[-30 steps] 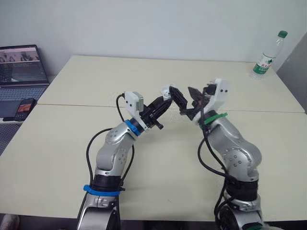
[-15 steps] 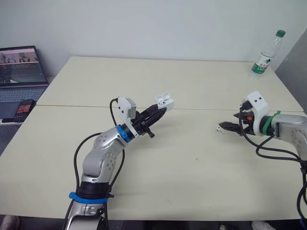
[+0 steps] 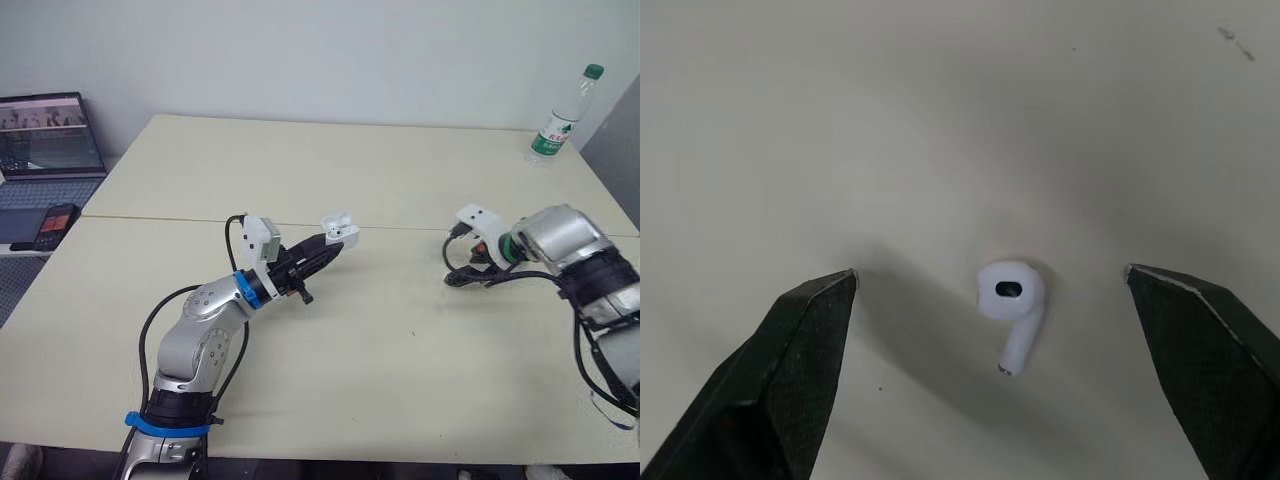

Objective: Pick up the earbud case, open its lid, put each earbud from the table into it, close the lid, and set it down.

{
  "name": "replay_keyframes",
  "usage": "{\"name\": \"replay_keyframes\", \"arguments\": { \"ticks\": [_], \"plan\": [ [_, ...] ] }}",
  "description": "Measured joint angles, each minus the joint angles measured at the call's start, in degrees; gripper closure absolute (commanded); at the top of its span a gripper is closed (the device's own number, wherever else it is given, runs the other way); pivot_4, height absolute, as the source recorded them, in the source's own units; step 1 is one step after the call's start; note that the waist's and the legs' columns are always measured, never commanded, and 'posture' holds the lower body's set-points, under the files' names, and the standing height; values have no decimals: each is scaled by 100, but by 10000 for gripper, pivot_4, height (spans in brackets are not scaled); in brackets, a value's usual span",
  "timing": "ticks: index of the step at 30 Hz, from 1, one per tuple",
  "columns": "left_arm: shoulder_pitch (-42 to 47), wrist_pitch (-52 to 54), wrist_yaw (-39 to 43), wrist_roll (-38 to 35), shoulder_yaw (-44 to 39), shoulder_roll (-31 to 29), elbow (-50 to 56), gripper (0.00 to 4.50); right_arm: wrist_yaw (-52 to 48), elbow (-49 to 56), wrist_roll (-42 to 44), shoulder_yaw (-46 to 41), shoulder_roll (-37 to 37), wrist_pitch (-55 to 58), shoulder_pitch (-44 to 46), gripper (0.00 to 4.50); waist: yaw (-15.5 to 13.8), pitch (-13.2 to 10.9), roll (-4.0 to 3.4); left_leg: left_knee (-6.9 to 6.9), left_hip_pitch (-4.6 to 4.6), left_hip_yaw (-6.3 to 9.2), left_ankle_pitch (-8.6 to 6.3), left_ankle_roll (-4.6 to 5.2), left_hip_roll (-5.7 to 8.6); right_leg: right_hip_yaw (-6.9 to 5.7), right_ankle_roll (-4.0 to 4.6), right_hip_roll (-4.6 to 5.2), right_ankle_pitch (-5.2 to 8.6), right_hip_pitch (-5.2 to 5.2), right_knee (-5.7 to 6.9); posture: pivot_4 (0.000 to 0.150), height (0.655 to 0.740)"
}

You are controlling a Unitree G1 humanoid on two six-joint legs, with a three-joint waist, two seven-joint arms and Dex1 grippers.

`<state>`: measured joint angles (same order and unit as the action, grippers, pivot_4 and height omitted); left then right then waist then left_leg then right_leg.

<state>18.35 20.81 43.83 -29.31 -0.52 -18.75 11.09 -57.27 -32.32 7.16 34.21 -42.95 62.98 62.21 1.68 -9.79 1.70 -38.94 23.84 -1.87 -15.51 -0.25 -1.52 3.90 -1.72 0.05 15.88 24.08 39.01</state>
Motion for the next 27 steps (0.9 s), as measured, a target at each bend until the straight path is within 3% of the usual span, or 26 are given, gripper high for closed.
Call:
{"name": "replay_keyframes", "arguments": {
  "ticks": [13,23,27],
  "plan": [
    [-297,4,-264,5,22,174,232,37339,-861,-1874,-867,542,855,410,1022,305,3,1,-2,0,-1,6,0,0,-2,-15,8,4,-6,0,3,1500,7389],
    [-620,-3,-537,8,0,275,467,37339,-865,-3441,-1318,230,1508,243,1593,305,13,2,-4,0,-2,5,0,-1,-4,-18,15,5,-10,1,6,1500,7389],
    [-715,4,-587,5,-1,261,536,37339,-810,-3658,-1530,79,1568,97,1610,13000,14,3,-5,0,-4,5,0,-1,-4,-18,17,5,-11,1,8,1500,7389]
  ]
}}
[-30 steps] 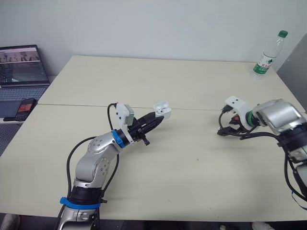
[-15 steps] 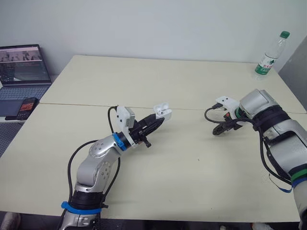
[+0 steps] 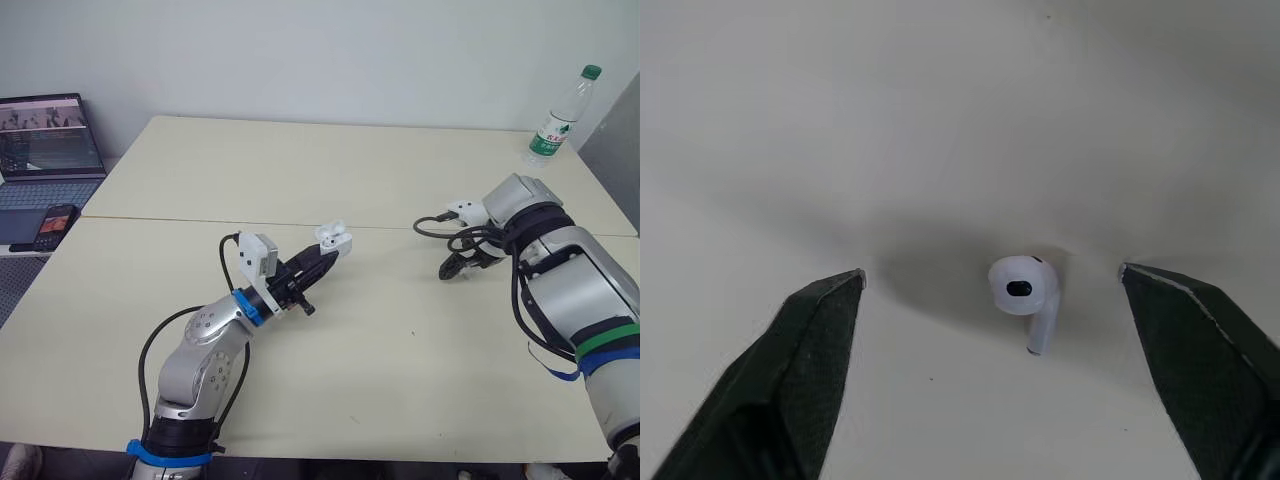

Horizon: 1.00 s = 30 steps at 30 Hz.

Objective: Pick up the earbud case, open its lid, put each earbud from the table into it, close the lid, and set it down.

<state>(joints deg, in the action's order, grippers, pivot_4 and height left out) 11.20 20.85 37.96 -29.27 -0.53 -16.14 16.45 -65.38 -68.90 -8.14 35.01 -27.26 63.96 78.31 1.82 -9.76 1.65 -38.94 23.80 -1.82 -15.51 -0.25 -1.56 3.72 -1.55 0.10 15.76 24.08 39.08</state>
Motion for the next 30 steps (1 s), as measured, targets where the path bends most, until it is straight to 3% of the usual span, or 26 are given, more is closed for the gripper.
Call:
{"name": "replay_keyframes", "arguments": {
  "ticks": [8,19,24,27,30],
  "plan": [
    [-64,7,-71,-5,-3,-1,107,37339,34,-142,-296,-231,94,-98,7,40996,6,1,-1,1,-1,-1,0,0,-1,0,1,-1,-1,0,1,1500,7389],
    [-84,10,-90,-12,-2,0,107,37339,143,-254,-428,-589,150,-114,34,40950,17,2,-2,0,-4,-5,0,0,-2,2,5,-3,-3,0,3,1500,7389],
    [-91,20,-88,-15,3,-6,109,37339,-650,144,-493,-387,-153,-370,-178,40950,4,0,-4,0,0,-3,0,-1,1,1,5,-2,-3,2,1,1500,7389],
    [-103,25,-85,-16,-8,-30,109,37339,-1447,1443,-621,-16,-949,-734,-790,40950,-40,0,-5,0,8,7,-1,-1,9,-8,4,5,-3,2,-5,1500,7389],
    [-80,32,-79,-18,7,-44,93,37339,-1932,3529,-623,6,-2147,-1504,-1908,40950,-90,0,-5,1,13,14,-2,-1,12,-14,4,10,-3,1,-10,1500,7389]
  ]
}}
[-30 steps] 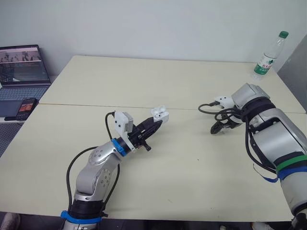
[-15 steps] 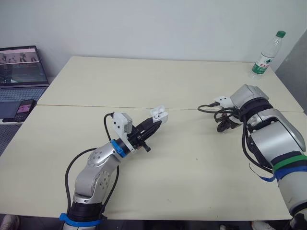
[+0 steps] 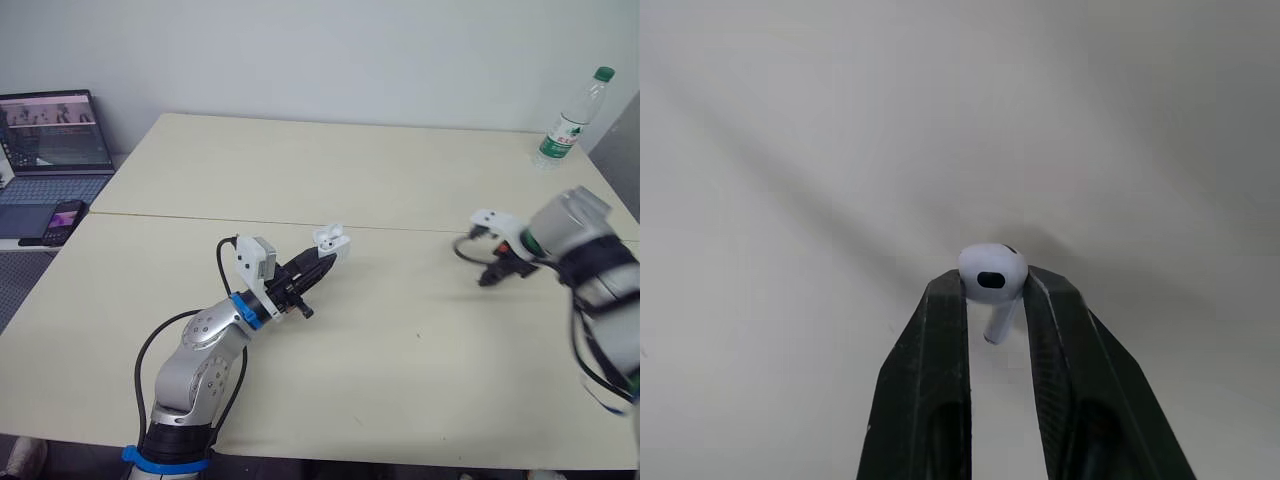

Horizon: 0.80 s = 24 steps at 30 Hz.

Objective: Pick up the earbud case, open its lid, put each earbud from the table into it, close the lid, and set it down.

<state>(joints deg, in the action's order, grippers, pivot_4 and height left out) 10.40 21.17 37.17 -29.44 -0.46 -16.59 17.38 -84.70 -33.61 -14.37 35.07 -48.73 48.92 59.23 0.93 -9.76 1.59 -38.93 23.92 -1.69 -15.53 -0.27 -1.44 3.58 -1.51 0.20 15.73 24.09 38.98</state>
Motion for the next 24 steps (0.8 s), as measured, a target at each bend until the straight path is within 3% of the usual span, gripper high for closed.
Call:
{"name": "replay_keyframes", "arguments": {
  "ticks": [4,8,11,15,22,23,24],
  "plan": [
    [22,9,49,-3,16,-8,-6,37339,-200,2183,268,-331,-1268,-1503,-1546,40950,4,-1,-2,2,-4,-5,0,0,-6,1,-2,-5,1,-1,-4,1500,7389],
    [56,20,101,-8,14,-18,-11,37339,-64,3026,514,-745,-1960,-3306,-2707,40950,94,-3,1,-3,-42,-15,4,2,-15,6,-6,-17,1,-29,4,1500,7389],
    [72,43,123,-18,16,-19,-7,37339,202,3227,670,-1093,-2021,-4124,-3211,40950,121,-12,4,2,-122,-33,3,3,-21,15,-9,-27,5,-98,1,1500,7389],
    [96,78,153,-31,17,-22,-9,37339,578,3271,616,-1286,-1880,-4681,-3319,40950,129,-12,4,-2,-125,-41,16,15,-21,27,-32,-34,4,-96,3,1500,7389],
    [190,88,234,-32,16,-31,-53,37339,715,3309,430,-1357,-1572,-4568,-3318,40950,94,-11,6,-2,-112,-32,24,2,-19,38,-19,-29,-5,-92,0,1500,7389],
    [202,88,237,-32,16,-38,-86,37339,693,3334,418,-1357,-1573,-4563,-3319,33666,93,-11,6,-1,-112,-32,24,2,-19,38,-19,-28,-6,-92,0,1500,7389],
    [216,88,238,-32,16,-46,-120,37339,672,3340,399,-1359,-1577,-4562,-3321,31317,93,-11,6,-1,-111,-30,24,2,-19,38,-19,-28,-6,-92,0,1500,7389]
  ]
}}
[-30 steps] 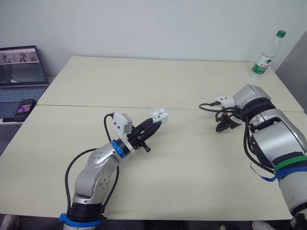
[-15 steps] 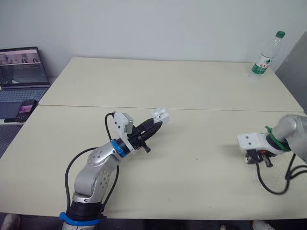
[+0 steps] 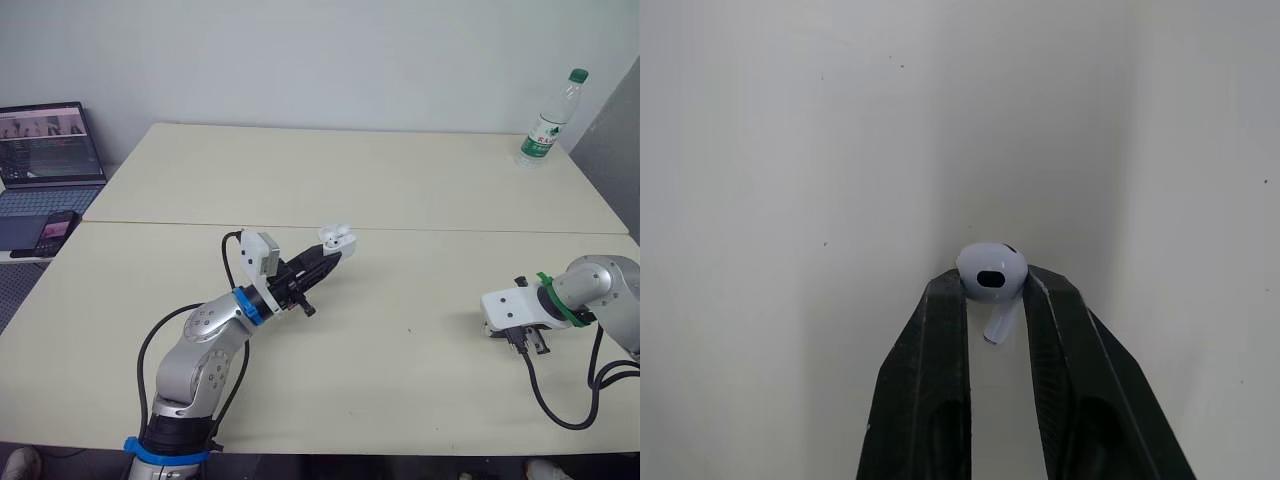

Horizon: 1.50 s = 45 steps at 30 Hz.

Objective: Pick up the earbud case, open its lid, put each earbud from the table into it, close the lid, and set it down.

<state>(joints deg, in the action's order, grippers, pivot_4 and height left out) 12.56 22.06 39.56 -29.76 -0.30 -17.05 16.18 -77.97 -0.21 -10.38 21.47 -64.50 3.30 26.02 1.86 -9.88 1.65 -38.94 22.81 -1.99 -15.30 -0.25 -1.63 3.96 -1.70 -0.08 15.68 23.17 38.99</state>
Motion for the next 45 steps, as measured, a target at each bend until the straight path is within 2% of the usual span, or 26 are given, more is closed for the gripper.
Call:
{"name": "replay_keyframes", "arguments": {
  "ticks": [3,7,14,34,37,39,45],
  "plan": [
    [6,1,11,0,0,-32,-10,37339,-215,69,-13,-3,-78,128,-15,20640,-13,0,0,2,1,6,0,0,1,-4,0,1,0,0,0,1500,7389],
    [12,0,63,0,0,-65,-37,37339,-575,353,33,-3,-109,838,-11,6820,-11,0,0,2,1,5,0,0,0,-3,0,1,0,0,1,1500,7389],
    [52,-6,108,2,7,-59,-83,37339,-798,674,-239,97,-37,1850,434,6820,-12,0,0,1,1,5,0,0,1,-4,0,1,0,1,0,1500,7389],
    [50,-17,98,5,3,-61,-95,37339,-914,206,-767,676,430,1778,932,6820,-11,0,0,2,4,7,0,0,3,-7,1,2,0,3,0,1500,7389],
    [50,-17,92,5,3,-61,-95,37339,-930,202,-809,690,430,1713,937,12266,-11,0,0,2,5,7,0,0,3,-7,1,2,0,3,0,1500,7389],
    [50,-16,90,5,3,-61,-95,37339,-935,196,-824,690,430,1699,937,18829,-10,0,0,2,4,7,0,0,2,-6,1,2,0,3,0,1500,7389],
    [44,-16,68,5,3,-61,-94,37339,-951,198,-861,690,431,1740,938,18829,-10,0,0,2,4,7,0,0,2,-6,1,2,0,3,0,1500,7389]
  ]
}}
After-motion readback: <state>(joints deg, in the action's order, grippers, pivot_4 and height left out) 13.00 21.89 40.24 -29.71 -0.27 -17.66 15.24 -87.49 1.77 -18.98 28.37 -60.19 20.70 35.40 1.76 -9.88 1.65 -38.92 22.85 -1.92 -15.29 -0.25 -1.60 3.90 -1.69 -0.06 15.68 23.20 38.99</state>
